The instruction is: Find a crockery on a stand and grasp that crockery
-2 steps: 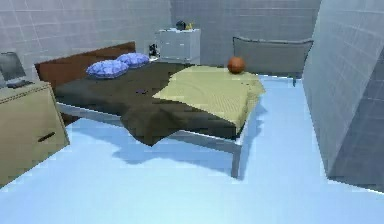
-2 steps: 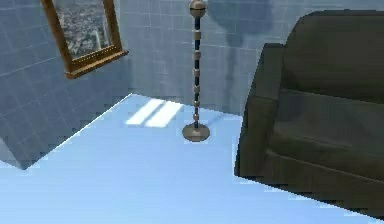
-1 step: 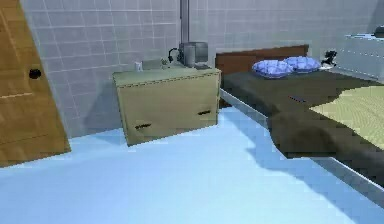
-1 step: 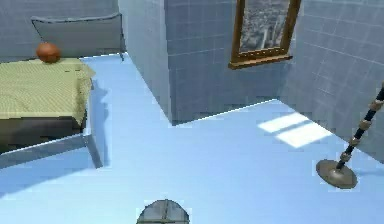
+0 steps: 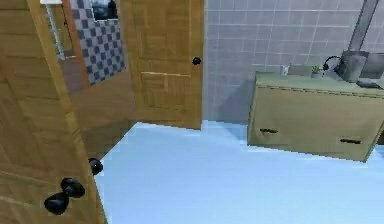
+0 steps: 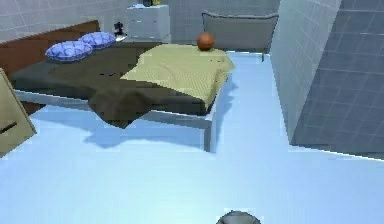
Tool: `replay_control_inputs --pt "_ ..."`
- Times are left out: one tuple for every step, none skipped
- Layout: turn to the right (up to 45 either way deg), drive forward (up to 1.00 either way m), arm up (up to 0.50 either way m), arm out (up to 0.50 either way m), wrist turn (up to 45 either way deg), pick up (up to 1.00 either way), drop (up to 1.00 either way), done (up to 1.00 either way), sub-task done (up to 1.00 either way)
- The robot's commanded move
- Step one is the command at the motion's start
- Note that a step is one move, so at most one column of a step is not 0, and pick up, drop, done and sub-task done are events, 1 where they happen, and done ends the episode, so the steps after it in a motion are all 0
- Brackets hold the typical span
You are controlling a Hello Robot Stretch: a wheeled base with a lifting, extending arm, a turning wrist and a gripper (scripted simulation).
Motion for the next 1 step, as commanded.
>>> replay_control_inputs --pt "0.0 0.85 0.0 0.0 0.0 0.0 0.0 0.0 0.0"
